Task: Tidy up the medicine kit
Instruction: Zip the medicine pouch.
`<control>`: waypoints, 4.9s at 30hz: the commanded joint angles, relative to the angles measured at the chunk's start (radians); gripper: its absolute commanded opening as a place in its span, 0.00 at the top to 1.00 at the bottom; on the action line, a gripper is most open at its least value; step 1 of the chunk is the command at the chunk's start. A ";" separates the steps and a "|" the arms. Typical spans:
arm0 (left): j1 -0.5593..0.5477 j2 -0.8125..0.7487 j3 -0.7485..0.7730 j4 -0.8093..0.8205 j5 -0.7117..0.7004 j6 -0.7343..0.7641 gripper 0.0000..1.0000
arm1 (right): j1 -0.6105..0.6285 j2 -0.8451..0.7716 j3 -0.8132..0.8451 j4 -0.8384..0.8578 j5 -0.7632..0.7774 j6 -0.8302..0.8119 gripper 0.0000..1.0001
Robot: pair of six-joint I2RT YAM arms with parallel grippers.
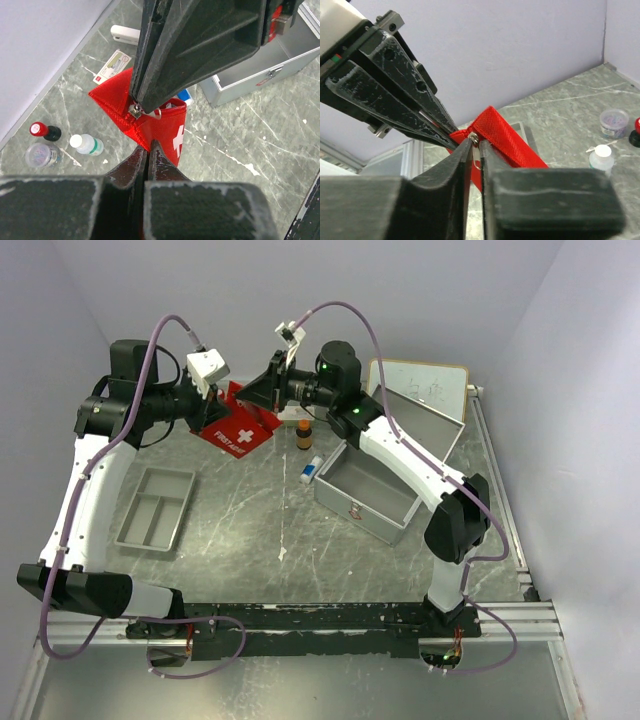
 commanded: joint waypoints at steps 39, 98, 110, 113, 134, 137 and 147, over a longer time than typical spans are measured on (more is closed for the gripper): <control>-0.001 -0.015 0.034 -0.058 0.095 0.049 0.93 | -0.006 0.019 0.007 -0.068 -0.014 -0.043 0.75; -0.001 -0.018 0.082 -0.095 0.089 0.058 0.93 | -0.037 -0.137 -0.398 -0.316 0.235 -0.242 1.00; 0.000 -0.021 0.103 -0.111 0.101 0.046 0.93 | -0.054 -0.095 -0.425 -0.382 0.341 -0.289 1.00; 0.000 -0.017 0.100 -0.114 0.105 0.055 0.93 | -0.054 -0.147 -0.400 -0.409 0.323 -0.333 0.98; -0.001 0.010 0.136 -0.149 0.212 0.115 0.93 | -0.053 -0.250 -0.273 -0.298 0.072 -0.696 0.06; -0.001 0.003 0.129 -0.146 0.208 0.115 0.93 | -0.053 -0.206 -0.238 -0.273 0.036 -0.686 0.07; -0.001 0.004 0.114 -0.126 0.200 0.105 0.93 | -0.018 -0.147 -0.192 -0.204 -0.028 -0.615 0.10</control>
